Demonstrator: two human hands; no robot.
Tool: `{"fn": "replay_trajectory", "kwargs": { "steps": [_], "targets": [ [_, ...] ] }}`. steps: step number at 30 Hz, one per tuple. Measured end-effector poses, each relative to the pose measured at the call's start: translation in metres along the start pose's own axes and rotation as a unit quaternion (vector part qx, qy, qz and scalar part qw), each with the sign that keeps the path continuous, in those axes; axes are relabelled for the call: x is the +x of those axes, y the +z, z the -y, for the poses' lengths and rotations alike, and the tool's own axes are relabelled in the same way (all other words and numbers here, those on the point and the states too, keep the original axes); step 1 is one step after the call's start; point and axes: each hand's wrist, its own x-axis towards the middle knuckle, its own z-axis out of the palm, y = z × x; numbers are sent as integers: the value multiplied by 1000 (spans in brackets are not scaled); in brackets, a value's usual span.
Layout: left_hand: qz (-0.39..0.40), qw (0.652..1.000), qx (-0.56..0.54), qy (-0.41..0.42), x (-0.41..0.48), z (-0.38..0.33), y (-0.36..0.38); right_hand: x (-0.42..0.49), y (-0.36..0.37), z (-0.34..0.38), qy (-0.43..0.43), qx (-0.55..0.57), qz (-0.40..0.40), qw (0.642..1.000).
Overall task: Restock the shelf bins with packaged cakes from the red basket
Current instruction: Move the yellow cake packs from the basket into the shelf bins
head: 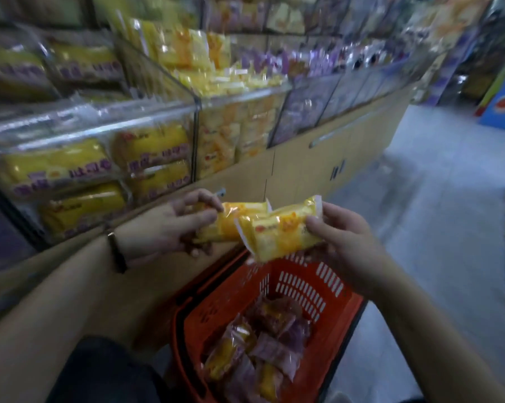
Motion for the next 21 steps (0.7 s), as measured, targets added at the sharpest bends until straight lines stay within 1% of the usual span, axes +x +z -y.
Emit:
{"fn": "replay_trajectory", "kwargs": {
  "steps": [2,4,5,7,9,11,13,14,16,19,21],
  "targets": [
    [19,995,90,41,-23,-42,-11,-7,0,33,-58,15,-19,998],
    [26,974,199,101,-42,-87,-14,-10,4,70,-104,0,-30,994],
    [15,961,243,130,-48,-110,-15,-10,7,89,-127,-14,-32,991],
    [-24,939,301,168,-55,-150,-24,-4,14,122,-171,-41,-36,984],
    [-54,928,312,197,-56,-187,-41,7,21,149,-204,-49,-51,976],
    [-128,905,341,220,-50,-221,-58,24,26,170,-223,-42,-80,971],
    [-223,874,369,226,-30,-248,-77,46,32,189,-228,-38,-98,968],
    [-258,863,374,220,-17,-258,-83,57,35,197,-224,-35,-105,968],
    [-297,849,391,197,11,-266,-94,84,42,206,-218,-28,-129,967],
    [-325,854,370,168,61,-250,-104,123,53,208,-217,-55,-168,960],
    [-359,845,363,157,90,-229,-107,146,60,205,-215,-82,-184,956]
  ]
}}
